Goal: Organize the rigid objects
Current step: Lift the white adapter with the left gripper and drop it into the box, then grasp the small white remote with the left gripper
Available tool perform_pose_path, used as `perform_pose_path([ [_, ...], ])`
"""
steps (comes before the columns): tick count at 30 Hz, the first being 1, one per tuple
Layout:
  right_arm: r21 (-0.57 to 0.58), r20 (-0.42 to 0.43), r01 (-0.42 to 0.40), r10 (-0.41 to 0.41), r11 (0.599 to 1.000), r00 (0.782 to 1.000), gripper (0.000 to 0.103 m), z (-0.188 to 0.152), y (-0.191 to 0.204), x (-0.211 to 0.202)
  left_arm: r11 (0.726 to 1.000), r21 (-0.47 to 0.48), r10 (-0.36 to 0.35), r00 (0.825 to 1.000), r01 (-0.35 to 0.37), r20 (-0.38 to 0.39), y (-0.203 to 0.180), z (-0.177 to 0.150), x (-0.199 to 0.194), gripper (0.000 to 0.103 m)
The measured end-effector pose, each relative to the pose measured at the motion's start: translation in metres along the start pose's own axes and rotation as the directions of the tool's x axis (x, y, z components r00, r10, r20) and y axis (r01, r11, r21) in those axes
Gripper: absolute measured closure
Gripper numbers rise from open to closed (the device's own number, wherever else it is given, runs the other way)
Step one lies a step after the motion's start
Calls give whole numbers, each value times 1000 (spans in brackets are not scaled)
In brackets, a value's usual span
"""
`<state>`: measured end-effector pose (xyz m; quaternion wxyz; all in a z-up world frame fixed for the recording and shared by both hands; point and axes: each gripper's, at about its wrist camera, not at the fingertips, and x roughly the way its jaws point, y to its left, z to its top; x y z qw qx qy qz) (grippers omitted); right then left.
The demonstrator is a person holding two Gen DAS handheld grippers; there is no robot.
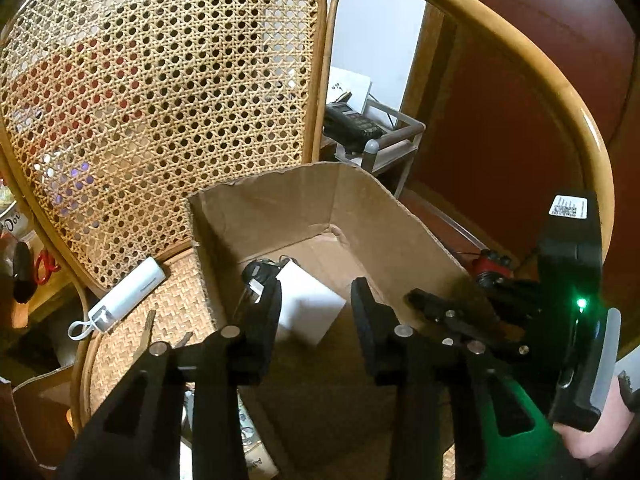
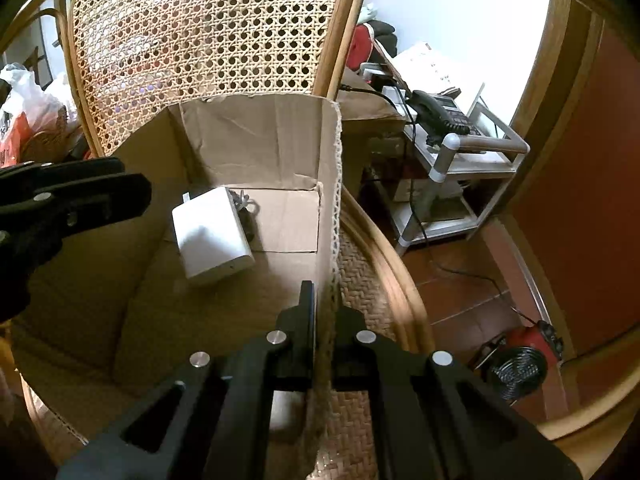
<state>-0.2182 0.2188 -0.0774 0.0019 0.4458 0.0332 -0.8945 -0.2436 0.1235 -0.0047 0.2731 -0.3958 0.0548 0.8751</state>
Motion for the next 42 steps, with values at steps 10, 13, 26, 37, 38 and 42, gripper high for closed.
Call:
perform_pose_path([
  [10, -43, -8, -21, 21, 999, 1000, 96, 5, -7, 4, 987, -105, 129, 991, -123, 45, 67, -10, -39, 19],
  [13, -42, -9, -27, 26, 999, 1000, 96, 6, -11, 6, 971, -116, 212, 977, -210, 12, 93, -25, -49, 16],
  [26, -33, -17, -12, 12, 999, 1000, 96, 6, -10, 6, 968, -146, 183, 973, -203, -143, 91, -130, -47, 16],
  [37, -33, -22, -24, 24, 999, 999, 96, 3, -10, 4, 947, -98, 280, 937, -305, -207, 66, -121, -8, 17],
  [38, -33, -22, -26, 25, 999, 999, 96, 3, -11, 4, 946, -91, 288, 935, -312, -207, 68, -121, -5, 18],
  [42, -33, -25, -26, 25, 999, 999, 96, 3, -12, 4, 945, -83, 296, 934, -318, -202, 72, -121, -9, 44],
])
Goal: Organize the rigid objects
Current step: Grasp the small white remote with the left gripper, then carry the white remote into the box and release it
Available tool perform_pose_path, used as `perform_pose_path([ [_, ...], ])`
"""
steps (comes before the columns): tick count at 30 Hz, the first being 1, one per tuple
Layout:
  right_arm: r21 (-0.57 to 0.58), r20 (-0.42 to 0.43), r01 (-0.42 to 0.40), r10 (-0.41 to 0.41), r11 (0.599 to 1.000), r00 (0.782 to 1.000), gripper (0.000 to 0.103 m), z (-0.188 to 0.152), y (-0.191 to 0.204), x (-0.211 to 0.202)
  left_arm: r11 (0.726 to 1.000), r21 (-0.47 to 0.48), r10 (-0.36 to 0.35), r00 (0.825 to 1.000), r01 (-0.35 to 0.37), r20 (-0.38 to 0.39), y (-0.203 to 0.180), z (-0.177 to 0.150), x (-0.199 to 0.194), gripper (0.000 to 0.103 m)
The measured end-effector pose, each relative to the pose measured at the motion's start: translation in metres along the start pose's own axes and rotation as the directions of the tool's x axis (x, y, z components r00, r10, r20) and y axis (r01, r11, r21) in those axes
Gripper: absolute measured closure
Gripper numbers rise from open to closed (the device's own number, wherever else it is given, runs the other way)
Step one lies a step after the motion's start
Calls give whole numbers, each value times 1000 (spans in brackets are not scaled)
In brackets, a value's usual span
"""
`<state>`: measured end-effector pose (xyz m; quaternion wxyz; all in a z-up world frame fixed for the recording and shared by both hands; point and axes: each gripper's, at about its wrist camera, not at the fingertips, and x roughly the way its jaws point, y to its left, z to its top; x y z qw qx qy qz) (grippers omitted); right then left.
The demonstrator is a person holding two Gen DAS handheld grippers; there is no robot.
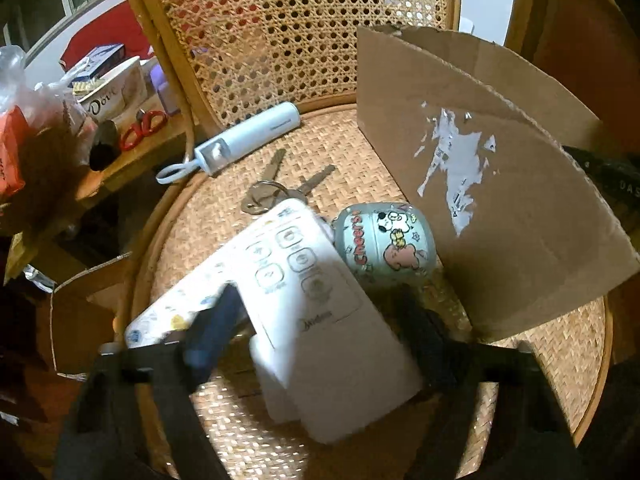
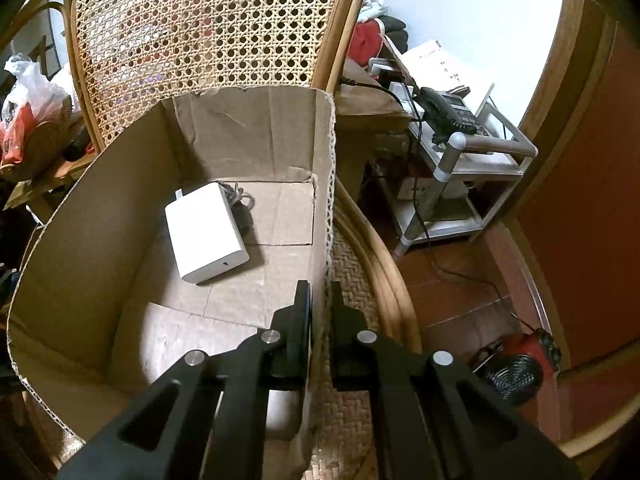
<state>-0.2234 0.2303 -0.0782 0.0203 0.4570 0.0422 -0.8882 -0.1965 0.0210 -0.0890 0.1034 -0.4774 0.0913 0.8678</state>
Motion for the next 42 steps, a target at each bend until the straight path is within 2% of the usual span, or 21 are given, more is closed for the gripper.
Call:
perform_pose_path([
  [1, 0, 0, 0, 0, 1000, 1000, 96, 0, 0, 0, 1000, 4, 2, 1000, -2, 3, 2, 1, -1, 55],
  [4, 2, 0, 1, -1, 1000, 1000, 96, 0, 0, 0, 1000, -11, -29, 1000, 30, 9, 10, 6, -4, 57],
  [10, 2, 1, 1, -1, 1000, 1000, 96, 0, -2, 0, 999, -2, -37, 993, 38, 116, 10, 30, -33, 57],
  [14, 0, 0, 2, -2, 1000, 1000, 96, -1, -2, 0, 990, -11, -133, 975, 137, 178, -2, 53, -54, 57],
  [21, 10, 18, -5, 5, 1000, 1000, 96, -1, -5, -2, 965, 86, -259, 942, 246, 215, -63, 78, -71, 56],
  [24, 21, 39, -13, 12, 1000, 999, 96, -2, -7, -5, 960, 110, -275, 943, 258, 190, -85, 82, -65, 56],
  [29, 27, 44, -7, 6, 1000, 999, 96, -2, -6, -5, 958, 105, -278, 955, 267, 104, -103, 82, -39, 57],
  [34, 17, 33, 1, -2, 1000, 999, 96, 0, -3, -3, 960, 138, -258, 961, 244, 98, -114, 78, -32, 57],
  [39, 24, -1, -14, 14, 1000, 1000, 96, -1, -5, -1, 954, 126, -285, 952, 271, 113, -110, 76, -34, 55],
  [42, 42, -12, -25, 25, 999, 1000, 96, -1, -8, 1, 961, 122, -267, 951, 250, 156, -103, 75, -44, 41],
])
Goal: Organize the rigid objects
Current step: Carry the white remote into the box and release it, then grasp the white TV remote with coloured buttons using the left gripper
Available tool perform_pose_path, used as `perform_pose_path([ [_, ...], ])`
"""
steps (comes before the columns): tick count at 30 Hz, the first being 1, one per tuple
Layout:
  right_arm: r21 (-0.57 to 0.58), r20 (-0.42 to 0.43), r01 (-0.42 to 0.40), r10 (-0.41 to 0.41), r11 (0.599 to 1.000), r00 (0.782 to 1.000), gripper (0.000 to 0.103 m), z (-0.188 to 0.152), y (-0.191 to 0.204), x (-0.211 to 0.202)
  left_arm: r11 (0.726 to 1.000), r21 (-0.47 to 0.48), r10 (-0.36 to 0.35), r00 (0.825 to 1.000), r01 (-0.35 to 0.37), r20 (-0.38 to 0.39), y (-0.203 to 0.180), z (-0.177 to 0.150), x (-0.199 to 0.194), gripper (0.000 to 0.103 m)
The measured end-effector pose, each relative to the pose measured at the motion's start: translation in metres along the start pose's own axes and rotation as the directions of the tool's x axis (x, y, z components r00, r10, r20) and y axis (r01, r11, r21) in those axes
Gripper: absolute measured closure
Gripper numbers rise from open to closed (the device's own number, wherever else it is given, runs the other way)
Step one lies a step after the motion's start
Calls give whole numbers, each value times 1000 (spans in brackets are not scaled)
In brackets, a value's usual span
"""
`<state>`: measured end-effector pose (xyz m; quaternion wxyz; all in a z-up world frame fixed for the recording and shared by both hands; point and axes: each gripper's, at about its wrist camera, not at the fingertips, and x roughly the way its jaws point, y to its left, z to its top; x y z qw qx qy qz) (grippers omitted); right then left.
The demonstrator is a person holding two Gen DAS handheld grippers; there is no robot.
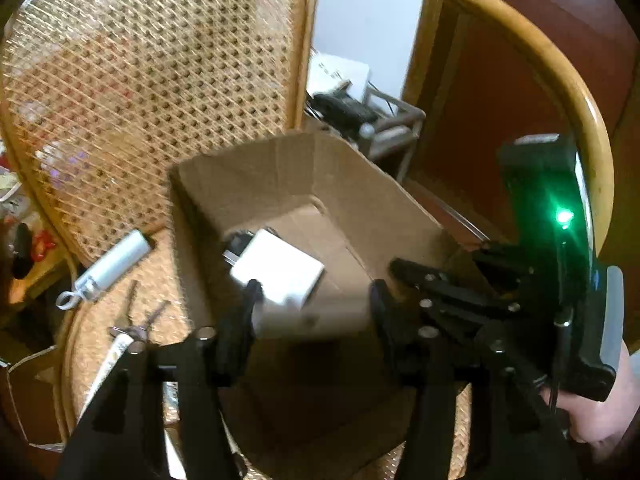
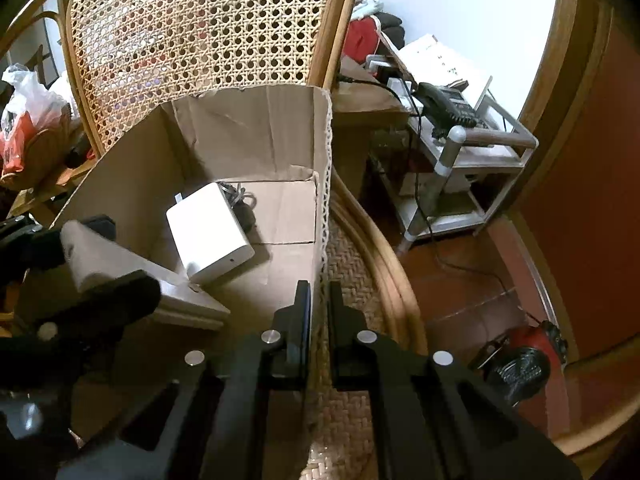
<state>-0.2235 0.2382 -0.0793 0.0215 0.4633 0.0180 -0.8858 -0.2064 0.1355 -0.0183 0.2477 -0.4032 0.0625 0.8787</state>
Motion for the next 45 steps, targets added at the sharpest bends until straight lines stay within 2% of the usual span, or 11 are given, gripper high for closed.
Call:
perform_pose_path([
  [1, -1, -1, -1, 1, 1000, 1000, 96, -1, 1, 0, 1000, -2, 0, 1000, 0, 9, 2, 1, -2, 32],
  [2, -6, 3, 0, 0, 1000, 1000, 96, -1, 0, -1, 1000, -11, -13, 999, 14, 31, 5, 2, -8, 29],
  [5, -18, 26, 12, -12, 1000, 1000, 96, -2, -2, -3, 999, -23, -23, 998, 24, 65, 9, 4, -18, 29],
  [10, -17, 41, 12, -11, 1000, 999, 99, -3, 0, -2, 1000, -24, 17, 996, -15, 83, 24, 6, -30, 28],
  [15, -7, 56, 5, -5, 1000, 998, 99, -5, 4, -2, 994, -73, 85, 994, -80, 67, 60, -3, -43, 28],
  [19, -5, 54, 9, -9, 1000, 999, 99, -5, 5, -2, 985, -98, 148, 989, -145, 29, 93, -19, -48, 27],
  [25, -4, 48, 14, -13, 1000, 999, 99, -4, 7, -2, 968, -120, 213, 974, -221, -74, 135, -56, -41, 27],
  [32, -5, 47, 15, -14, 1000, 999, 99, -4, 7, -2, 960, -89, 247, 952, -266, -180, 155, -87, -17, 27],
  [37, -4, 46, 13, -13, 1000, 999, 98, -4, 6, -2, 964, -79, 233, 951, -253, -201, 156, -88, 6, 28],
  [40, -4, 47, 14, -14, 1000, 999, 98, -4, 8, -2, 966, -45, 240, 944, -256, -227, 154, -84, 24, 26],
  [45, -4, 46, 15, -15, 1000, 999, 98, -4, 8, -2, 972, -89, 192, 954, -217, -230, 161, -77, 37, 21],
])
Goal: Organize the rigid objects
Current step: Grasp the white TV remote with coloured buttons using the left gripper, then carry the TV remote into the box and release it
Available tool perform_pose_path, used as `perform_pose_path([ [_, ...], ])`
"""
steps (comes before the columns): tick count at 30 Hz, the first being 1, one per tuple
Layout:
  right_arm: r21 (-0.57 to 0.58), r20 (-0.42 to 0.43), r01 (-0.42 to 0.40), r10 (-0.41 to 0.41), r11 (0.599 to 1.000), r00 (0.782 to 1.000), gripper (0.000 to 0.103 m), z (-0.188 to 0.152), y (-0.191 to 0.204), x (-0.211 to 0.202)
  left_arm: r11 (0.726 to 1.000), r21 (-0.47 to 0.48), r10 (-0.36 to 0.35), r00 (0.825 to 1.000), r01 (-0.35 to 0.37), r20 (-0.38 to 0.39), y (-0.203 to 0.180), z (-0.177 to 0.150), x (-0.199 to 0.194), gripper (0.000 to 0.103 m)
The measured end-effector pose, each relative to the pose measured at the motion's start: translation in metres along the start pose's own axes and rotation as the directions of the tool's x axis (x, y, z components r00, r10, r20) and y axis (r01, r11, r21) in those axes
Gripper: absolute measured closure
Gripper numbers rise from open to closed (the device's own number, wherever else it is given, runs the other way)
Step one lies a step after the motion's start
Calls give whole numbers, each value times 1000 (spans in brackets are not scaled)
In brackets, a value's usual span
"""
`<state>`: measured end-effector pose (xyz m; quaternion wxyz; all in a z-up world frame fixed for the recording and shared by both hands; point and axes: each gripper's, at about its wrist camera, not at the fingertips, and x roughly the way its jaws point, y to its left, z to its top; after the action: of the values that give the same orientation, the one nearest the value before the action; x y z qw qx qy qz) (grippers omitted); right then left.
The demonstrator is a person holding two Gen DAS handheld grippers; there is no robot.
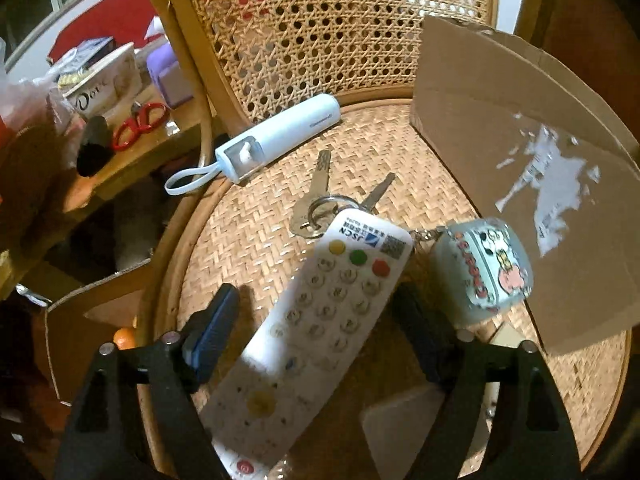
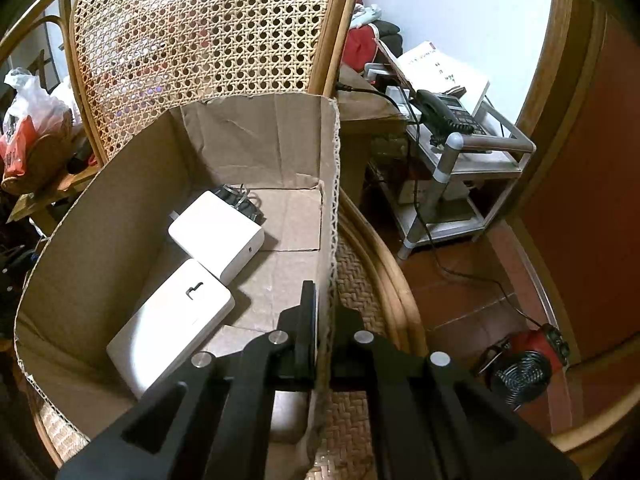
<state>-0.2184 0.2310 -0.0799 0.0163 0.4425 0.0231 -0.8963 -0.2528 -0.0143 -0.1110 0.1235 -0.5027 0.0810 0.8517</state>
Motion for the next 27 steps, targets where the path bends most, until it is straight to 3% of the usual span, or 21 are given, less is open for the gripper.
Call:
perform_pose_path([
  [3, 3, 0, -2, 2, 1000, 1000, 98, 0, 0, 0, 1000, -9, -29, 1000, 28, -11, 2, 2, 1, 34],
  [4, 4, -1, -2, 2, 1000, 1000, 98, 0, 0, 0, 999, 4, -37, 999, 37, -5, 0, 3, -2, 53],
  [7, 2, 0, -1, 1, 1000, 1000, 98, 0, 0, -1, 999, 6, -34, 999, 35, -16, -2, 2, -3, 64],
  [12, 1, -3, -1, 1, 1000, 1000, 98, 0, 1, -1, 999, -11, -41, 999, 41, -4, -1, 4, -9, 64],
  [19, -1, 7, -3, 3, 1000, 1000, 98, -2, -1, -2, 997, -26, -64, 992, 68, 106, -12, 26, -51, 64],
  [24, -2, 8, -3, 3, 1000, 1000, 98, -3, -3, -4, 993, -6, -111, 972, 115, 208, -35, 47, -88, 64],
  [27, 4, 16, -1, 1, 1000, 1000, 98, -3, -3, -4, 991, 18, -134, 950, 135, 280, -52, 59, -108, 64],
])
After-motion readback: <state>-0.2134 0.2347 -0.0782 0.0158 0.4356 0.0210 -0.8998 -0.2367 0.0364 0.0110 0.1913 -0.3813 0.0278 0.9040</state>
